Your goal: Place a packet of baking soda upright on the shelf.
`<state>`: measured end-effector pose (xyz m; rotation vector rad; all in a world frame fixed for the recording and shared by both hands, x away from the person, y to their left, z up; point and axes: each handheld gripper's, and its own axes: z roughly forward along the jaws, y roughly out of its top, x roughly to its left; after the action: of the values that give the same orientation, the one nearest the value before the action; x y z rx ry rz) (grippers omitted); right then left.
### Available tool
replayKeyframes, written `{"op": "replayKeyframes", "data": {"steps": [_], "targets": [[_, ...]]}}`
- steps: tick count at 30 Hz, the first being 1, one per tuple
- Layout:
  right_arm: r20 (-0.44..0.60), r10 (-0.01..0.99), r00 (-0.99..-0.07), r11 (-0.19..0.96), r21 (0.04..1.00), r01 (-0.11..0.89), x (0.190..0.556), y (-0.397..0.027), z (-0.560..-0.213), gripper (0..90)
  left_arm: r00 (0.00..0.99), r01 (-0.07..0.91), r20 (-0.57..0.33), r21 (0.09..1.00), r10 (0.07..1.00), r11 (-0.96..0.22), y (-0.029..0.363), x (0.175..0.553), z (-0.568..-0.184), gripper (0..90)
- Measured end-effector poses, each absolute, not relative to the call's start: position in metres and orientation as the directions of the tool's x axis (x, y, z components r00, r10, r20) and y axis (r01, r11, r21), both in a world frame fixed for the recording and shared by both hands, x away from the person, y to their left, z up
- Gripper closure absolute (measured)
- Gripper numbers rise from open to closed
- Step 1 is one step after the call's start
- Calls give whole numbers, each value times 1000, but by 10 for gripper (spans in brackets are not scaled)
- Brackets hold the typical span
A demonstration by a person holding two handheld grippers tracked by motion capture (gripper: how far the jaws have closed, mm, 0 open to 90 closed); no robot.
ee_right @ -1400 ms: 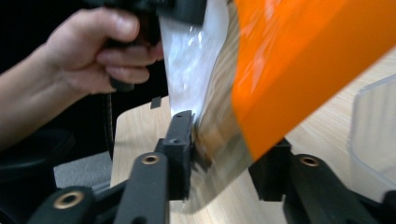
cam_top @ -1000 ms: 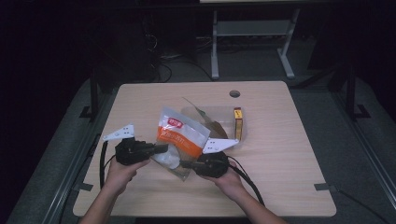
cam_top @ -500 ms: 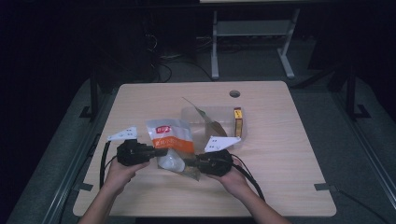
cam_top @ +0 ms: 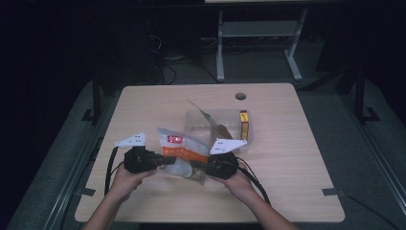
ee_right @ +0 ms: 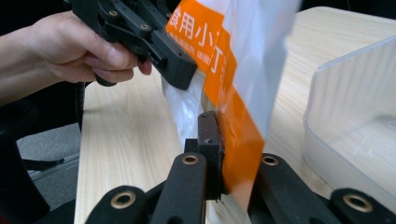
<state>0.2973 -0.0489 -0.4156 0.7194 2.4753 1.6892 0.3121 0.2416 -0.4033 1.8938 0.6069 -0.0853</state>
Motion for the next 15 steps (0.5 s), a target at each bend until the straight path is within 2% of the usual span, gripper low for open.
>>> {"op": "replayKeyframes", "data": {"steps": [9,15], "targets": [[213,379,-901,286,899,332,296,-54,-408,900,878,418,-307,866,368,-274,241,311,-402,861],[212,384,-898,273,903,330,294,-63,-399,900,870,410,-266,858,416,-309,238,311,-402,592]]}}
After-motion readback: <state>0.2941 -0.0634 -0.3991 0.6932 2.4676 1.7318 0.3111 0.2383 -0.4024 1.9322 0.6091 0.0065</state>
